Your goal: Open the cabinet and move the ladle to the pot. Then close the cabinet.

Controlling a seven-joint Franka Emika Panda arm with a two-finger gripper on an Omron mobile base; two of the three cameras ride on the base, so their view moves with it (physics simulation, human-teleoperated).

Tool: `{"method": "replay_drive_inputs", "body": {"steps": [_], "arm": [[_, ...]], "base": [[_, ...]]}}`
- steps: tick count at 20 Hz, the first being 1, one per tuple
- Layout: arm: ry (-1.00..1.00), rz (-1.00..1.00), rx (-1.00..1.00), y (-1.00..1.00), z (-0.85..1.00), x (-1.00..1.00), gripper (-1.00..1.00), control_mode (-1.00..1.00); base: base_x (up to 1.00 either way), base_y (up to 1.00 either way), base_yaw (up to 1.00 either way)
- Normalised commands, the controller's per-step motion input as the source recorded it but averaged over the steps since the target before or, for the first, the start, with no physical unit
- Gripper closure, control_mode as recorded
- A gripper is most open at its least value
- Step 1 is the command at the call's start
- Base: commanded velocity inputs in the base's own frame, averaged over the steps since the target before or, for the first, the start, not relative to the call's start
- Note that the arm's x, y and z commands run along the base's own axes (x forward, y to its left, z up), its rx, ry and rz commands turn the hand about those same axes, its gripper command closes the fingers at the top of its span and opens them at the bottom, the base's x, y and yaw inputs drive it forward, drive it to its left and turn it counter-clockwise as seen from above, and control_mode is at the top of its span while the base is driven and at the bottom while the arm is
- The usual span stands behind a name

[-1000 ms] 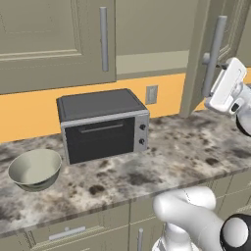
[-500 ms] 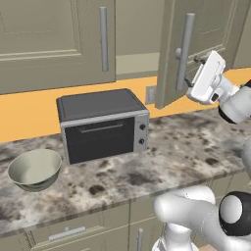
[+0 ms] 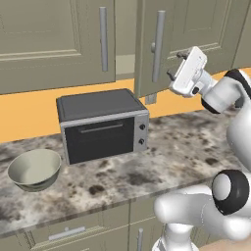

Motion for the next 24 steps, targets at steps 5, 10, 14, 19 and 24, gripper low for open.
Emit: {"method": "replay_drive_inputs", "body": {"steps": [5, 10, 14, 19, 24], "arm": [[0.0, 0.0, 0.0, 0.52, 0.0, 0.46, -1.0, -1.0], [0.0, 0.0, 0.0, 0.52, 0.0, 0.31, -1.0, -1.0], [0.0, 0.0, 0.0, 0.54, 0.0, 0.33, -1.0, -1.0], [0.0, 0.0, 0.0, 0.49, 0.08, 0.34, -1.0, -1.0], [0.0, 0.0, 0.0, 0.42, 0.15, 0.34, -1.0, -1.0]], "base": [[0.0, 0.0, 0.0], [0.0, 0.0, 0.0], [0.0, 0.0, 0.0], [0.0, 0.0, 0.0], [0.0, 0.0, 0.0]]}}
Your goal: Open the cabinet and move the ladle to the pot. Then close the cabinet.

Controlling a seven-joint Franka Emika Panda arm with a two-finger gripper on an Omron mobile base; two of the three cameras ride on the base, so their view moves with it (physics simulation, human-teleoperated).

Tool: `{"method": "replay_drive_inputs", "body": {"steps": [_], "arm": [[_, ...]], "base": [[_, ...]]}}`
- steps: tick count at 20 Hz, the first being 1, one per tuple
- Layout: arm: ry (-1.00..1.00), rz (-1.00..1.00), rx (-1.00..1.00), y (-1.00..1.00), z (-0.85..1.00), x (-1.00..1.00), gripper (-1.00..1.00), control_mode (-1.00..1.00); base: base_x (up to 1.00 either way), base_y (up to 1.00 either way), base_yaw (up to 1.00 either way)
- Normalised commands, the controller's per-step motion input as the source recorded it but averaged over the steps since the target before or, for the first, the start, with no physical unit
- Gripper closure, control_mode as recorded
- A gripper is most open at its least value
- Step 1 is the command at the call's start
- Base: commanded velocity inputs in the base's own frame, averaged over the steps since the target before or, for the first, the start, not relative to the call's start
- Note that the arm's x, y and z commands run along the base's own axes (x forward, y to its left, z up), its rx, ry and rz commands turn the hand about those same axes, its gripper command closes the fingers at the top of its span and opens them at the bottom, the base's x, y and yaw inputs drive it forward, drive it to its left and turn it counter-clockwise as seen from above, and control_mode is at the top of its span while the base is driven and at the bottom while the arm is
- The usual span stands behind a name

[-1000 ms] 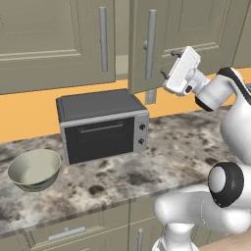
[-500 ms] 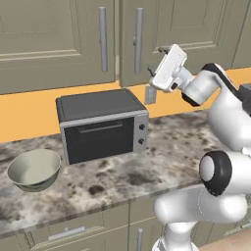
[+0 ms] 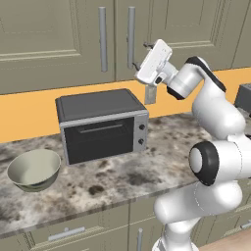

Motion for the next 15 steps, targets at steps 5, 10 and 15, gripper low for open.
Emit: {"method": "replay_drive_inputs", "body": {"steps": [5, 10, 15], "arm": [[0.0, -0.01, 0.0, 0.39, 0.04, 0.48, -1.0, -1.0], [0.0, -0.01, 0.0, 0.27, 0.0, 0.48, -1.0, -1.0], [0.0, -0.02, -0.01, 0.25, 0.01, 0.28, -1.0, -1.0]], "base": [[0.0, 0.0, 0.0], [0.0, 0.0, 0.0], [0.0, 0.0, 0.0]]}}
